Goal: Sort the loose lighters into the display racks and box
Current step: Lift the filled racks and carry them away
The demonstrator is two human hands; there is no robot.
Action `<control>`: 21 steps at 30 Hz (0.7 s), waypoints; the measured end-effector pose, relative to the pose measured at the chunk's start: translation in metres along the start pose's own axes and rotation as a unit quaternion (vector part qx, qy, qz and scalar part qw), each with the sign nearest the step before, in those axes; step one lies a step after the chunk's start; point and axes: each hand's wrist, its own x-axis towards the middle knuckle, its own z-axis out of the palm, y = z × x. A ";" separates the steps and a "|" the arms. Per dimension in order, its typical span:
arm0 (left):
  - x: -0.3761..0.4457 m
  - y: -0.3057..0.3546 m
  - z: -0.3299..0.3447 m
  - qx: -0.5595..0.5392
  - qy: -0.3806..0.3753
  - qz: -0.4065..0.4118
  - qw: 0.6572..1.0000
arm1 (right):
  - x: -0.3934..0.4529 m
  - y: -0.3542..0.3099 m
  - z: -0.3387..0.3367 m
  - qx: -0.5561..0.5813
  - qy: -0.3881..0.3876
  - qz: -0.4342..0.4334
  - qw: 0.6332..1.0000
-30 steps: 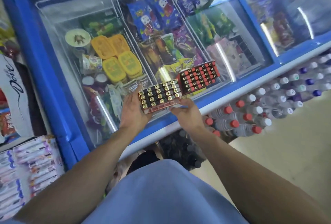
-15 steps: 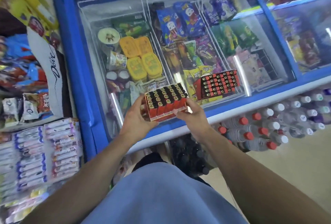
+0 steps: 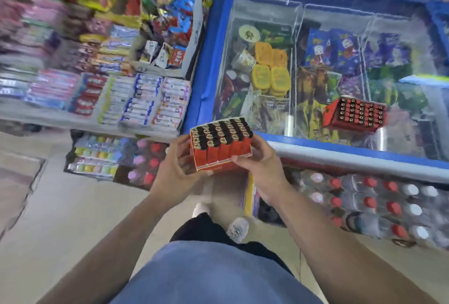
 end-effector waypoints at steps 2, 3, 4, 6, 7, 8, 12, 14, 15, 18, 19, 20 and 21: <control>-0.020 -0.004 -0.029 -0.018 0.016 0.009 1.000 | -0.016 -0.001 0.032 0.002 -0.025 -0.014 1.000; -0.030 -0.006 -0.045 -0.026 0.025 0.010 0.999 | -0.024 0.000 0.049 -0.003 -0.034 -0.021 0.999; -0.040 -0.009 -0.061 -0.034 0.038 0.009 0.999 | -0.031 0.000 0.066 -0.006 -0.045 -0.026 0.999; -0.059 -0.017 -0.095 -0.045 0.065 0.007 0.997 | -0.043 0.004 0.099 -0.015 -0.064 -0.033 0.997; -0.069 -0.021 -0.112 -0.048 0.076 0.011 0.996 | -0.046 0.007 0.117 -0.023 -0.073 -0.037 0.996; -0.078 -0.026 -0.130 -0.051 0.089 0.014 0.995 | -0.050 0.012 0.136 -0.029 -0.080 -0.039 0.996; -0.117 -0.049 -0.211 -0.060 0.149 0.024 0.987 | -0.066 0.035 0.227 -0.060 -0.116 -0.046 0.990; -0.136 -0.065 -0.260 -0.066 0.177 0.031 0.981 | -0.077 0.048 0.280 -0.053 -0.131 -0.044 0.989; -0.144 -0.072 -0.286 -0.066 0.188 0.030 0.979 | -0.084 0.055 0.308 -0.057 -0.137 -0.046 0.988; -0.166 -0.084 -0.363 -0.041 0.205 0.036 0.977 | -0.104 0.074 0.387 -0.070 -0.136 -0.040 0.987; -0.170 -0.087 -0.389 -0.034 0.206 0.040 0.977 | -0.110 0.078 0.412 -0.060 -0.136 -0.031 0.988; -0.172 -0.089 -0.412 -0.027 0.207 0.042 0.977 | -0.114 0.081 0.436 -0.049 -0.140 -0.024 0.989; -0.173 -0.091 -0.434 -0.021 0.210 0.044 0.976 | -0.117 0.081 0.459 -0.042 -0.143 -0.019 0.989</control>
